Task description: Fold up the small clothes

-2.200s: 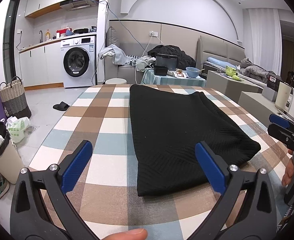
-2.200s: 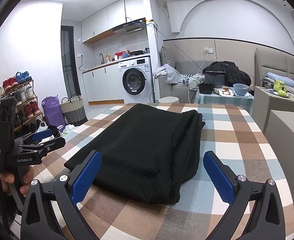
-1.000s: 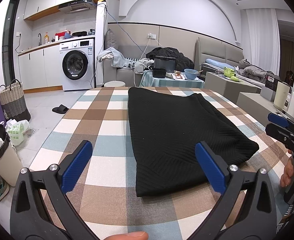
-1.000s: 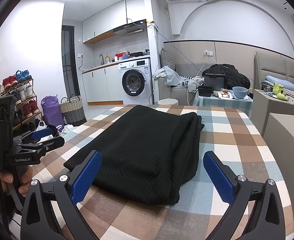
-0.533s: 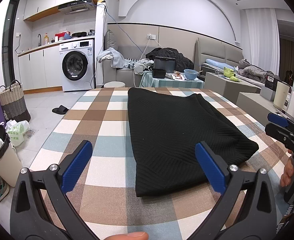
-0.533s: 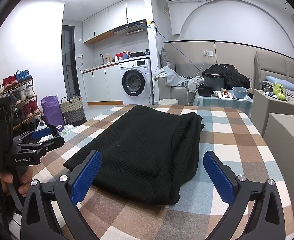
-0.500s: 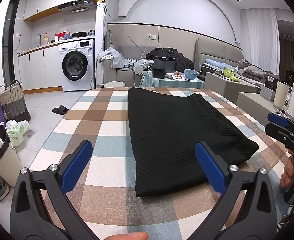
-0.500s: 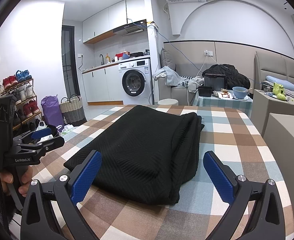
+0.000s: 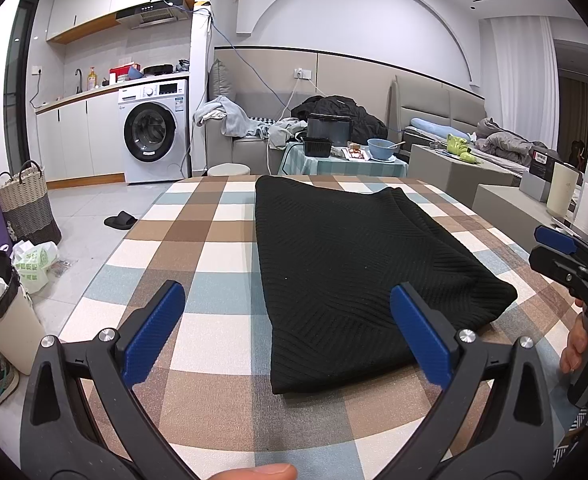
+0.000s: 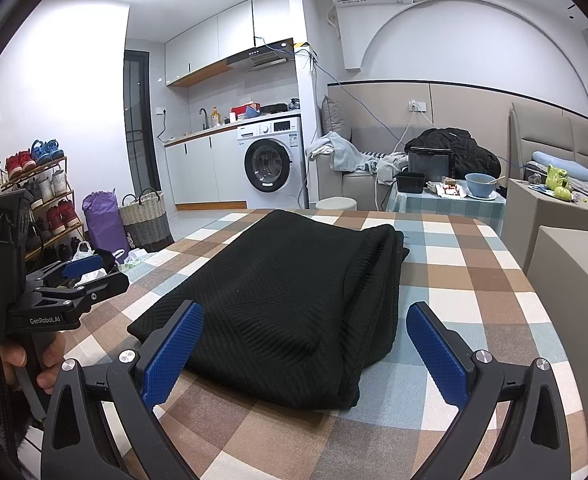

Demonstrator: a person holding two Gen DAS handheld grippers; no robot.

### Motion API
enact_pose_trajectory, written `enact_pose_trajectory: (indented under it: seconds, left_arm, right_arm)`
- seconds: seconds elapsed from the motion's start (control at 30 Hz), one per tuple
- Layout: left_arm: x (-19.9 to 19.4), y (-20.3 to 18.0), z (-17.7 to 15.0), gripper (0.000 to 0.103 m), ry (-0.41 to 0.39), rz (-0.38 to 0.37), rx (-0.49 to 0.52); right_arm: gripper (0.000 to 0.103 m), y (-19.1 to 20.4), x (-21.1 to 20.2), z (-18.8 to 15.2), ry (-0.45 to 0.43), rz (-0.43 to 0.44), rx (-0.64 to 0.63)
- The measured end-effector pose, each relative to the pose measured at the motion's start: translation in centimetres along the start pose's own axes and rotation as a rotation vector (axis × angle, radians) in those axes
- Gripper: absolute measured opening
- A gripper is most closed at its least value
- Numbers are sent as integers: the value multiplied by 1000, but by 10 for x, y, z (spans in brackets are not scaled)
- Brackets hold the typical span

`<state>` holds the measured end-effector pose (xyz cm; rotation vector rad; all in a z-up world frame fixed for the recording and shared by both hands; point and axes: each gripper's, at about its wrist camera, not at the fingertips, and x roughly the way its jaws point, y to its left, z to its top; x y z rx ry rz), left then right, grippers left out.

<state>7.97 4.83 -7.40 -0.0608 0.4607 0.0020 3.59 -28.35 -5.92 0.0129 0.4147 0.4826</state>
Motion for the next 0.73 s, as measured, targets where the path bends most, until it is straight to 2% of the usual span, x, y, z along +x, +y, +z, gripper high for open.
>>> enact_pose_trajectory:
  seconds: [0.73]
  left_arm:
    - [-2, -1, 1, 102, -7, -4, 1]
  right_arm:
    - [103, 0, 0, 0, 1, 0, 0]
